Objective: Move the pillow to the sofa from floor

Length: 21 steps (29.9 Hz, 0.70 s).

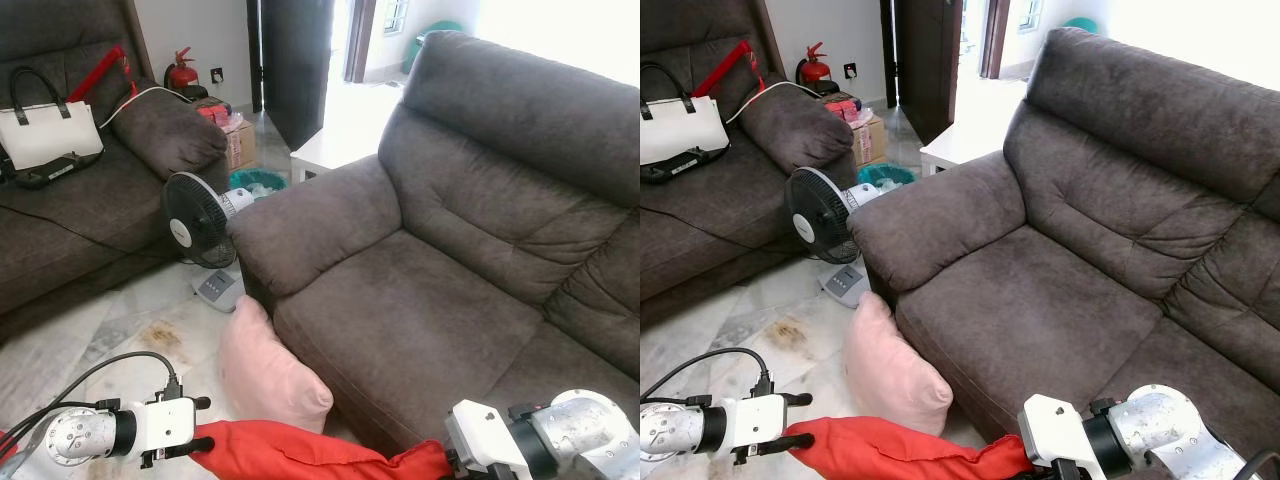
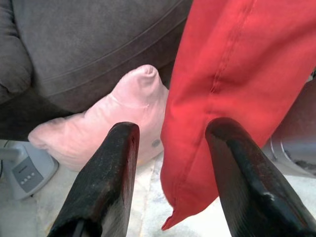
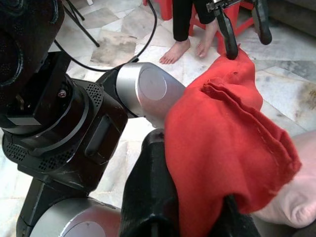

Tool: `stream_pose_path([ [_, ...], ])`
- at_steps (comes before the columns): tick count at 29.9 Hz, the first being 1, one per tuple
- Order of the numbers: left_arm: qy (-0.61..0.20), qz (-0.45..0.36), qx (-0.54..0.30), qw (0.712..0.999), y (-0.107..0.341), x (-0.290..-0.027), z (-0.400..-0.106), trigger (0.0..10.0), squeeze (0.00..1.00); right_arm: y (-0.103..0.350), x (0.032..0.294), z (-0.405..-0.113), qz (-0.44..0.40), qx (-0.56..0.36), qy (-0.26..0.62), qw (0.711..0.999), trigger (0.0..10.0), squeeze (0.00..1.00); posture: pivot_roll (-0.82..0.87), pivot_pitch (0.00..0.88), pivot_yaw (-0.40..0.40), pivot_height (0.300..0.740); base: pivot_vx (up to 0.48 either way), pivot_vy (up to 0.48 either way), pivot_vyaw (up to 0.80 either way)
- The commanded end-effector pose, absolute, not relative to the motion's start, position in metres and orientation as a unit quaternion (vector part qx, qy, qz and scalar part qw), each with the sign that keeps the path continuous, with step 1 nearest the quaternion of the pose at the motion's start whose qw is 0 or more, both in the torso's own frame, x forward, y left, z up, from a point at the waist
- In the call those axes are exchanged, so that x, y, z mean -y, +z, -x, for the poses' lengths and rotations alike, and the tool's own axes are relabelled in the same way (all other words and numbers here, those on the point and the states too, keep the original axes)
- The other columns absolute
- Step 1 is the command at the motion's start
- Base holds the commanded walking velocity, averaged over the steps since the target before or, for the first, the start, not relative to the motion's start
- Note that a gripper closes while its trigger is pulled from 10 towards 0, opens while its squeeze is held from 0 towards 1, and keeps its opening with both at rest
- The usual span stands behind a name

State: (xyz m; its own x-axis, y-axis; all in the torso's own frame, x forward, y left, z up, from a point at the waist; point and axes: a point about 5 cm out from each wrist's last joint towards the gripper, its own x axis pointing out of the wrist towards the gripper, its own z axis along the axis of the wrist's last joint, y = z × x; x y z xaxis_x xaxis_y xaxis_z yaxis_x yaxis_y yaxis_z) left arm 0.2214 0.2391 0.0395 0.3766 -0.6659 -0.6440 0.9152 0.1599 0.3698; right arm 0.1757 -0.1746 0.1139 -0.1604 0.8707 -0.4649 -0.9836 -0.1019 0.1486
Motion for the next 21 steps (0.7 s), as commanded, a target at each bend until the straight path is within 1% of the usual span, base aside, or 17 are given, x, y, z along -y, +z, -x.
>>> stream_pose_path([
  [1,-0.529,-0.349,-0.162,0.756,0.044,-0.238,-0.223,10.0,0.61,0.134,0.171,-0.178,0.139,-0.168,0.744,0.632,10.0,0.00,0.10,0.007,-0.086,0.740,0.000,0.000,0.00],
  [2,-0.530,-0.336,-0.159,0.762,0.048,-0.237,-0.224,10.0,1.00,0.134,0.171,-0.178,0.139,-0.169,0.743,0.633,10.0,0.00,0.10,0.007,-0.087,0.740,0.000,0.000,0.00],
  [7,-0.546,-0.311,-0.146,0.764,0.060,-0.229,-0.226,10.0,1.00,0.133,0.172,-0.179,0.140,-0.170,0.741,0.634,10.0,0.00,0.11,0.006,-0.091,0.740,0.000,0.000,0.00],
  [9,-0.563,-0.292,-0.143,0.760,0.069,-0.223,-0.226,10.0,1.00,0.132,0.172,-0.180,0.141,-0.171,0.740,0.635,10.0,0.00,0.11,0.004,-0.092,0.740,0.000,0.000,0.00],
  [13,-0.586,-0.277,-0.161,0.744,0.069,-0.219,-0.222,10.0,1.00,0.131,0.171,-0.182,0.143,-0.171,0.737,0.638,10.0,0.00,0.11,0.002,-0.091,0.740,0.000,0.000,0.00],
  [16,-0.615,-0.266,-0.199,0.715,0.065,-0.220,-0.213,10.0,1.00,0.131,0.171,-0.182,0.145,-0.172,0.736,0.639,10.0,0.00,0.10,0.000,-0.091,0.740,0.000,0.000,0.00],
  [17,-0.629,-0.264,-0.220,0.697,0.064,-0.222,-0.207,10.0,1.00,0.131,0.171,-0.183,0.146,-0.173,0.735,0.639,10.0,0.00,0.10,0.000,-0.090,0.740,0.000,0.000,0.00],
  [19,-0.638,-0.271,-0.243,0.678,0.062,-0.224,-0.203,10.0,1.00,0.130,0.172,-0.182,0.147,-0.174,0.735,0.639,10.0,0.00,0.10,0.000,-0.090,0.740,0.000,0.000,0.00],
  [20,-0.643,-0.285,-0.256,0.663,0.060,-0.227,-0.200,10.0,1.00,0.130,0.172,-0.182,0.147,-0.175,0.734,0.639,10.0,0.00,0.10,0.000,-0.090,0.740,0.000,0.000,0.00],
  [21,-0.639,-0.296,-0.256,0.663,0.059,-0.228,-0.201,10.0,1.00,0.130,0.172,-0.182,0.147,-0.175,0.733,0.640,10.0,0.00,0.10,0.000,-0.090,0.740,0.000,0.000,0.00],
])
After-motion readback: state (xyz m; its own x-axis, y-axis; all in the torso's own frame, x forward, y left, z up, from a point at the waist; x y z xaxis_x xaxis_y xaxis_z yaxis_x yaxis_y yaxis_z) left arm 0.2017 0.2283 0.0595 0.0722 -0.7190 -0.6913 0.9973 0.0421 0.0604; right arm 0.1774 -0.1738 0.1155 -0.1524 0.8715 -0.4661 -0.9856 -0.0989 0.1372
